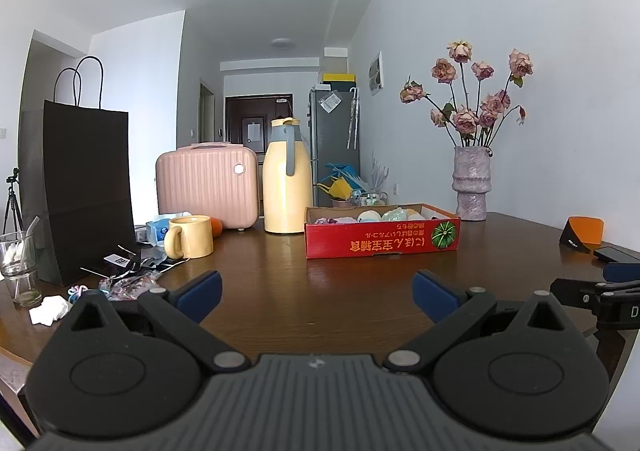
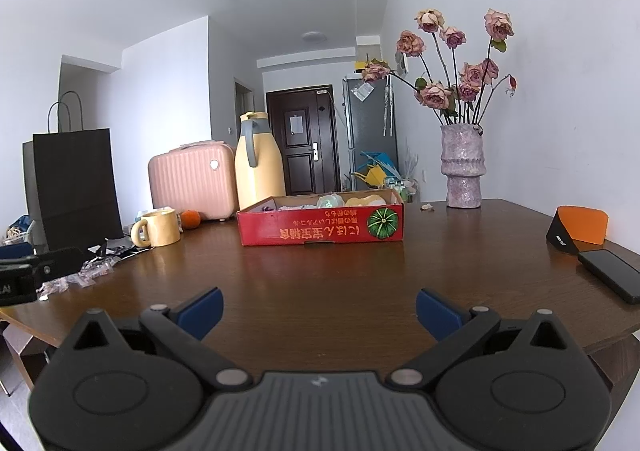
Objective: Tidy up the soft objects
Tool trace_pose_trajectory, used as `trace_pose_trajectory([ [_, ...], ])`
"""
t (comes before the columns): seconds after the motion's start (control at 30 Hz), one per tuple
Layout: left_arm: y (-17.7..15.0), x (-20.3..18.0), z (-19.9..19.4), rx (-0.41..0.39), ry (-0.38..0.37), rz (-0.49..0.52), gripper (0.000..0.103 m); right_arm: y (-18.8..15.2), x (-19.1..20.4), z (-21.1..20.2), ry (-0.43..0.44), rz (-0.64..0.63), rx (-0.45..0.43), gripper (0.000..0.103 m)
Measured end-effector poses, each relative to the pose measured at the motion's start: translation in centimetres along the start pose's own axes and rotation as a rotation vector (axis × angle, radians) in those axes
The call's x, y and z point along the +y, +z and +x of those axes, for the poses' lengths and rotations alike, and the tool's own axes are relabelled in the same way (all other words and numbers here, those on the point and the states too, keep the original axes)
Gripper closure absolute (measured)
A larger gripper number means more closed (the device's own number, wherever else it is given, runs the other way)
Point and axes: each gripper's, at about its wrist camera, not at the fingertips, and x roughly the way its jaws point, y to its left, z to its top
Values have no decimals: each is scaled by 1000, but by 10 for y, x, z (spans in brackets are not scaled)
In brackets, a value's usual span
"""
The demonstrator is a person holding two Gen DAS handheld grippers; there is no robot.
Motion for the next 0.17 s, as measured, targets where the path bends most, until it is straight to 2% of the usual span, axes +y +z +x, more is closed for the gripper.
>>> trace_pose_trajectory([
  [0.17, 0, 1, 0, -2, 0, -3, 0, 0, -1, 0, -1, 2, 0, 0],
])
